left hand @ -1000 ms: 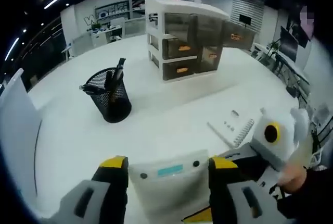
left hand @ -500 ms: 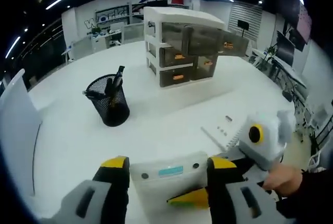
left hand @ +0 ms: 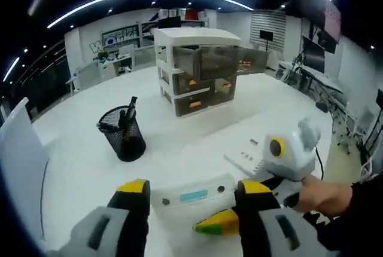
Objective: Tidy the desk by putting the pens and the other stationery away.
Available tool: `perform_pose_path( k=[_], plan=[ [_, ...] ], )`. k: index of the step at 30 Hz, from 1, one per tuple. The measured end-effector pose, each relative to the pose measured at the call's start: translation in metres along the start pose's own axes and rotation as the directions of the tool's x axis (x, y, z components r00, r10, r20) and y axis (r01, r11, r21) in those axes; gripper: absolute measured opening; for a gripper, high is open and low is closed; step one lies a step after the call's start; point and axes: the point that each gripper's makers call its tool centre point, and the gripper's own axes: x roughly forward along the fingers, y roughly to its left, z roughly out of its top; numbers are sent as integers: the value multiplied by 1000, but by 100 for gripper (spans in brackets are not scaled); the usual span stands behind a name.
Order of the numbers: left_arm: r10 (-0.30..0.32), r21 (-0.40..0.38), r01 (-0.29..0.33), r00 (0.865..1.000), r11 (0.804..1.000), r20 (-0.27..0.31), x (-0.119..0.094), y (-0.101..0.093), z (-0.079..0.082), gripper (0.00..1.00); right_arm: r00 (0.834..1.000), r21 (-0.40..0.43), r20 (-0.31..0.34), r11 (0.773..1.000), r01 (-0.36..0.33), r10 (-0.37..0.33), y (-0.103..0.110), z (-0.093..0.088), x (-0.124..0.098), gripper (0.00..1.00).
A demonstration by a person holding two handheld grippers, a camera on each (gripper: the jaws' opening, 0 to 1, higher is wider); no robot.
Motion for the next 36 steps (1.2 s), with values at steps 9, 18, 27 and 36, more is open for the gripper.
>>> perform_pose_path(
  k=[9,18,27,36],
  plan=[
    [-16,50,6,980,999,200,-21,2,31,60,1000,-6,19,1000,-21,21,6,5,-5,9],
    [-78,121,38,937,992,340,-43,-10,42,61,999,-4,23,1000,-22,22,6,9,-13,9],
    [-94,307,-50,894,950,438,-62,-12,32,62,997,53,65,998,-33,29,3,26,-40,9],
    [-124,488,-170,849,856,513,-81,-28,32,62,990,81,138,996,-27,16,1,52,-67,9]
  ],
)
